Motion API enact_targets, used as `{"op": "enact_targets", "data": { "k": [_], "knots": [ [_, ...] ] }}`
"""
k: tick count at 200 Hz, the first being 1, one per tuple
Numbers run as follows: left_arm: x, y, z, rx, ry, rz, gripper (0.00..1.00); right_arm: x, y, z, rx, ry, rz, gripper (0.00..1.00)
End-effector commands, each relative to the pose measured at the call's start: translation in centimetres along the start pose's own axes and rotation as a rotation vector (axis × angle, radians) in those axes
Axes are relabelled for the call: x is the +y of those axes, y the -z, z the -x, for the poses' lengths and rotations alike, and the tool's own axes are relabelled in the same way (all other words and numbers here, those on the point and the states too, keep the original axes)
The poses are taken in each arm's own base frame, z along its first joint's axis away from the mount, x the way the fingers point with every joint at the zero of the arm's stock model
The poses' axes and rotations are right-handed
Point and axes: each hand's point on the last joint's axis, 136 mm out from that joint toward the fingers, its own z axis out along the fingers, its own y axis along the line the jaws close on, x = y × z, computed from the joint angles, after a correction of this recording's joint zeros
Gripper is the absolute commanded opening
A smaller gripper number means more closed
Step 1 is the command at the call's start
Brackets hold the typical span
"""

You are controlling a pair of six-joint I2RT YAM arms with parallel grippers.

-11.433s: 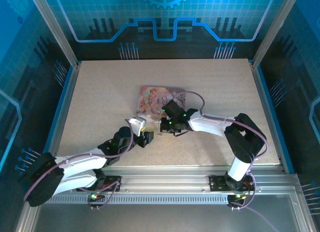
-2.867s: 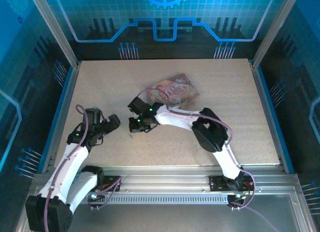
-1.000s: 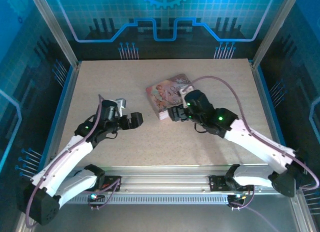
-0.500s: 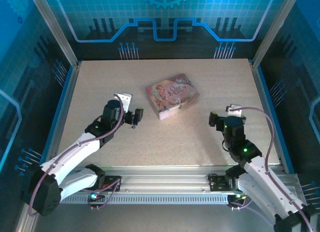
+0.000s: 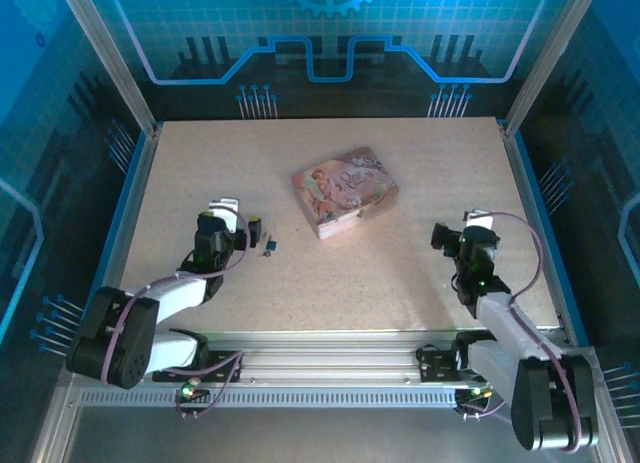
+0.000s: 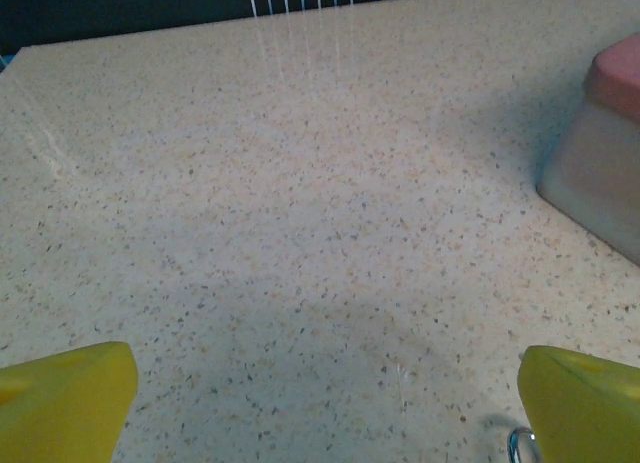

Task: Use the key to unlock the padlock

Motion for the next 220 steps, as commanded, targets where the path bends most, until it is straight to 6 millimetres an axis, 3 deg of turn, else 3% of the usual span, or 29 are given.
{"op": "enact_targets", "data": {
  "k": [1,31,104,150,188,220],
  "knots": [
    [0.5,0.1,2.7,-0.157,0.015,0.007,0.99,1.7,-0.6,2.3,-0.109,-0.008,0.068,1.0],
    [0.3,-0.6,2.3,-0.172,-0.013,-0.007,0.99,3.7,-1.2,3.2,-0.167,0.059,0.119,1.0],
    [2.6,-2.6,1.0,-0.134,0.08,0.048,0.99,4.4,-1.7,4.4,-0.257,0.132,0.133,1.0],
    [2.7,-3.7,0.6,-0.083,0.096,0.022,0.99,4.8,-4.0,3.5,-0.243,0.147,0.154,1.0],
    [2.7,-3.7,0.6,-0.083,0.099,0.022,0.99,6.0,-6.8,2.7,-0.119,0.186,0.179,1.0],
    [2.7,-3.7,0.6,-0.082,0.098,0.022,0.99,6.6,-6.7,2.7,-0.117,0.211,0.192,1.0]
  ]
}}
